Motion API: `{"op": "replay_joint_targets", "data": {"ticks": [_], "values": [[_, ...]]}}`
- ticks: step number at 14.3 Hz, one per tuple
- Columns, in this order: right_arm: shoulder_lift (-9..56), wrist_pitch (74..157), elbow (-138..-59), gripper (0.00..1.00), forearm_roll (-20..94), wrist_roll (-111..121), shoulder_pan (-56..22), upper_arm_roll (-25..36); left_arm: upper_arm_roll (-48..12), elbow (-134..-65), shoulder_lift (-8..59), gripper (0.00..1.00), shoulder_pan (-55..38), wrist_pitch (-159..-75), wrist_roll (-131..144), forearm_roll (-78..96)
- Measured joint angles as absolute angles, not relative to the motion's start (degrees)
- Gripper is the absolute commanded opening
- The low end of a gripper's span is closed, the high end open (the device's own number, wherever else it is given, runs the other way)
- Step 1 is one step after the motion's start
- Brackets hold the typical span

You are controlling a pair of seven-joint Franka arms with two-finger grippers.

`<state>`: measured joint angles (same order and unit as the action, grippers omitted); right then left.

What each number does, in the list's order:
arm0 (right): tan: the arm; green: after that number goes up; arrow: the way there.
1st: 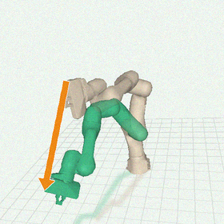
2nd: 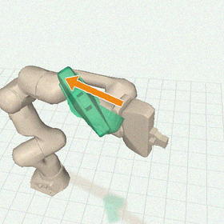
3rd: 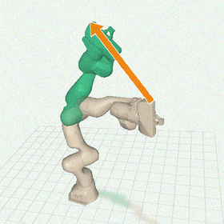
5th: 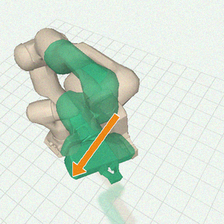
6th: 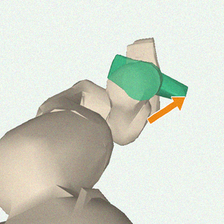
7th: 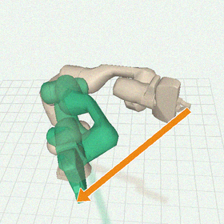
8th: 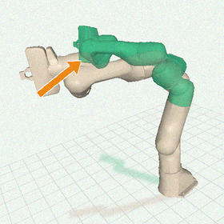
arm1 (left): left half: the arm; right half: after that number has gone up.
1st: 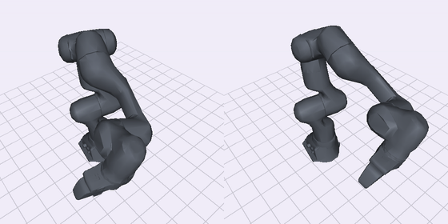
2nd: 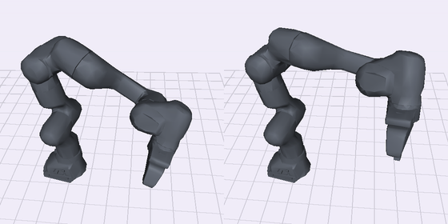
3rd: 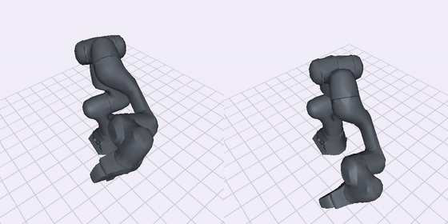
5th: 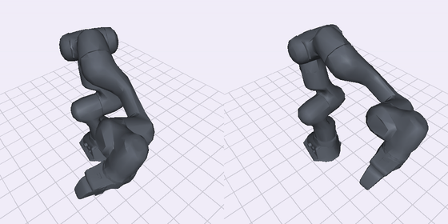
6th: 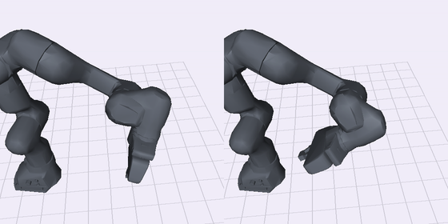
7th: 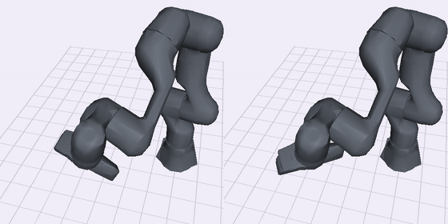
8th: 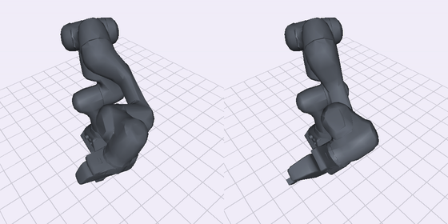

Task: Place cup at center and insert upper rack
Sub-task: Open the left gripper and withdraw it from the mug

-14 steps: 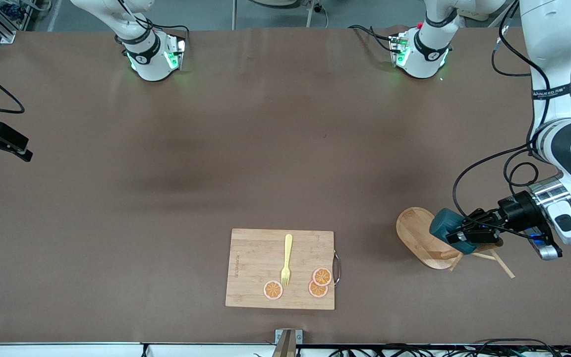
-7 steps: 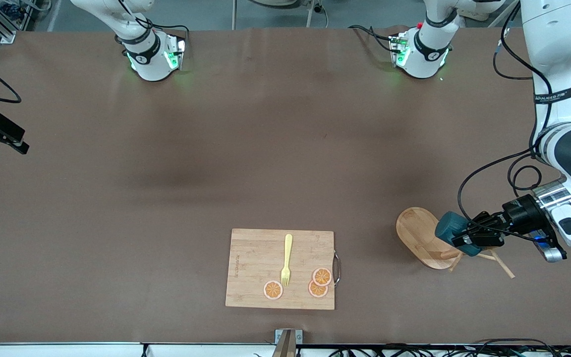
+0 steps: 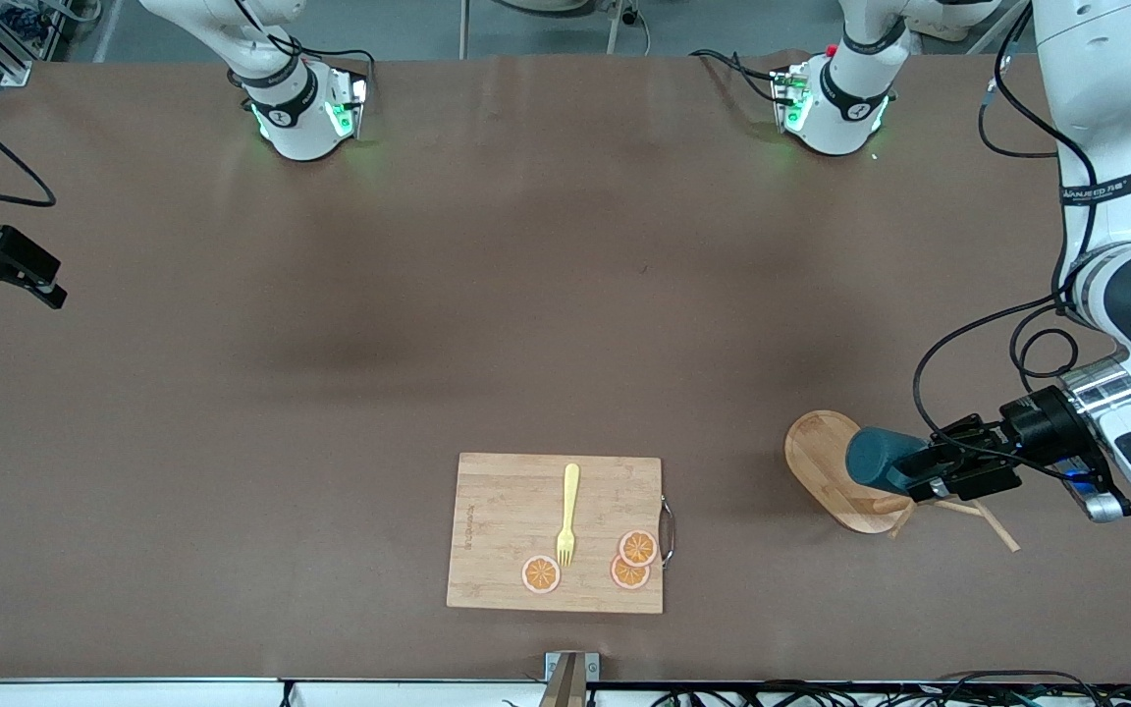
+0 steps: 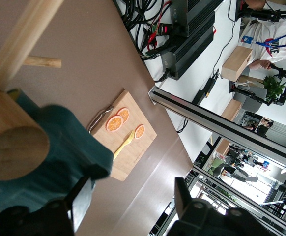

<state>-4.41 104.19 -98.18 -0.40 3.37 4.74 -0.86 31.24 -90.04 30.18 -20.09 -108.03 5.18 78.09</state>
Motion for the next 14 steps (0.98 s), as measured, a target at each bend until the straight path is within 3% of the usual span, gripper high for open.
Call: {"op": "replay_joint_targets", "data": {"ticks": [7, 14], "values": [[-5.9, 105.0, -98.8, 1.00, -0.4, 3.5, 4.7, -0.8, 31.2, -87.6, 27.9, 1.00, -20.3, -107.7, 8.3, 76.1], [-5.9, 104.7, -98.6, 1.00, -0.4, 3.7, 4.7, -0.9, 31.1, -86.4, 16.3, 1.00, -25.4, -106.9, 14.7, 40.0]]}}
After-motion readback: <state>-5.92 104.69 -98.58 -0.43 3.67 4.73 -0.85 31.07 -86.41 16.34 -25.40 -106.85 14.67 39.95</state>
